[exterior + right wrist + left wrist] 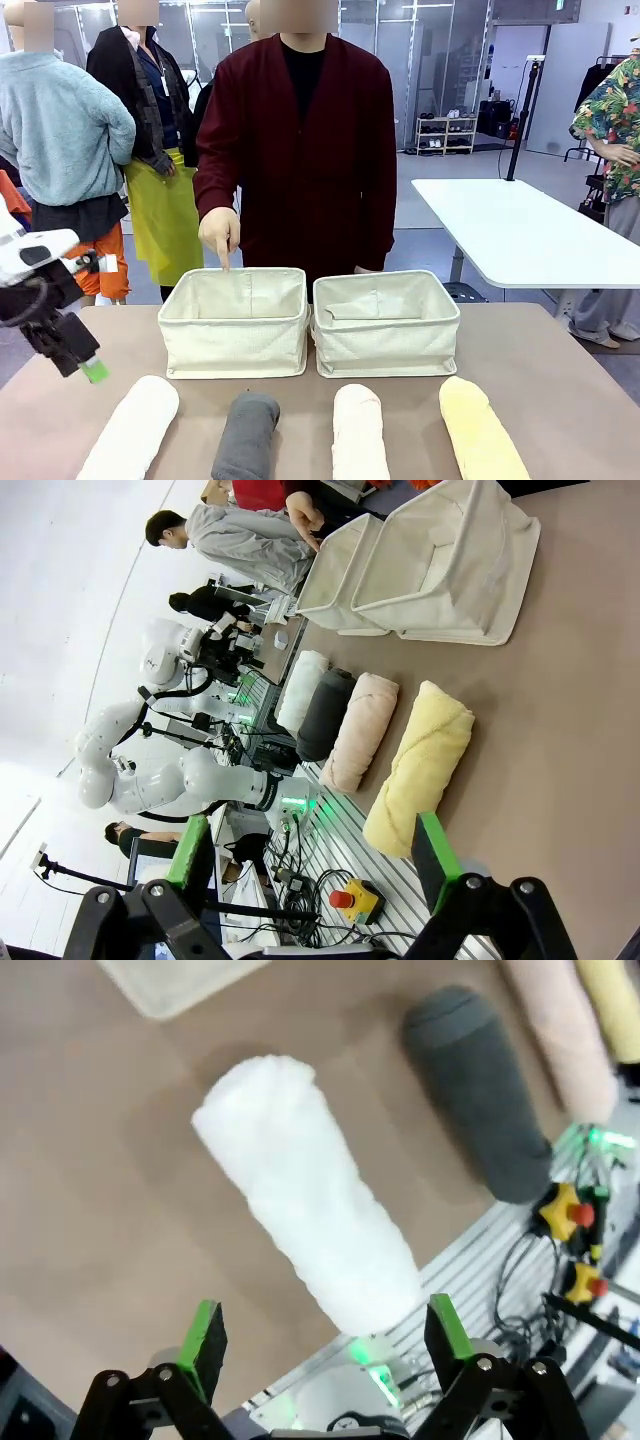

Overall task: Divide the towels into two baskets.
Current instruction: Pick up one hotel-folded towel and place it in the Fabric basket indicated by the person.

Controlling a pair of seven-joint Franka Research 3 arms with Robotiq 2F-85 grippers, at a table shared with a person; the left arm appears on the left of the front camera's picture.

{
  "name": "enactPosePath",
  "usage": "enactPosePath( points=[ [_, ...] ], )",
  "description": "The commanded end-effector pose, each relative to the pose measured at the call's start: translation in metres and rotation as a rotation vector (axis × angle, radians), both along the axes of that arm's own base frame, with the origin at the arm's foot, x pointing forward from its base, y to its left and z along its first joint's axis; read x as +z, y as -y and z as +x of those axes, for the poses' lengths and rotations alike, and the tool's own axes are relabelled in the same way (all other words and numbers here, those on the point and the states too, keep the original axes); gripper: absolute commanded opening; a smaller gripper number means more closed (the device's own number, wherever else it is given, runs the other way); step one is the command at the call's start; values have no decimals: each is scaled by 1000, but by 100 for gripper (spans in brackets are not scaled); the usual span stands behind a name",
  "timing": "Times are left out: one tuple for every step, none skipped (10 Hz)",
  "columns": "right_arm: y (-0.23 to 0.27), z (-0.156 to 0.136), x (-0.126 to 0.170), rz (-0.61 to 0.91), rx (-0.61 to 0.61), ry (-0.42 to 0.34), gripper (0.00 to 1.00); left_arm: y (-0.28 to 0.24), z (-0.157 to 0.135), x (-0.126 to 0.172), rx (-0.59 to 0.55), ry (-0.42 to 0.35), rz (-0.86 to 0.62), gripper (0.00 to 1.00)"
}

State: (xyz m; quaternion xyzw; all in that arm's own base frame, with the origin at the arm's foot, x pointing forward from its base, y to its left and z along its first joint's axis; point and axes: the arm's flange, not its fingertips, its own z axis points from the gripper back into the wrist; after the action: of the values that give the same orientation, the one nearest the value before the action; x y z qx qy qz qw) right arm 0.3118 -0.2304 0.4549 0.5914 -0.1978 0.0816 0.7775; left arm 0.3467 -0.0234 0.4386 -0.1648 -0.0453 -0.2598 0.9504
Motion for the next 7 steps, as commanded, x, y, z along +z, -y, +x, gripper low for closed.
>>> enactPosePath(
  points=[
    [-1, -3, 1, 5, 3, 20, 100, 13, -5, -22, 127, -1, 51, 100],
    [-1, -3, 1, 5, 3, 20, 100, 20, -10, -32, 163, -13, 53, 100],
    [-1, -3, 1, 5, 3, 20, 100, 25, -13, -45, 204, -20, 61, 100],
    [-1, -3, 1, 5, 3, 20, 100, 28, -13, -56, 240, -32, 78, 100],
    [-1, -3, 1, 5, 3, 20, 100, 31, -13, -65, 268, -17, 100, 100],
    [-1, -3, 1, 5, 3, 20, 100, 34, -16, -72, 288, -12, 113, 100],
    [-1, -3, 1, 5, 3, 20, 100, 35, -18, -80, 301, -6, 116, 100]
  ],
)
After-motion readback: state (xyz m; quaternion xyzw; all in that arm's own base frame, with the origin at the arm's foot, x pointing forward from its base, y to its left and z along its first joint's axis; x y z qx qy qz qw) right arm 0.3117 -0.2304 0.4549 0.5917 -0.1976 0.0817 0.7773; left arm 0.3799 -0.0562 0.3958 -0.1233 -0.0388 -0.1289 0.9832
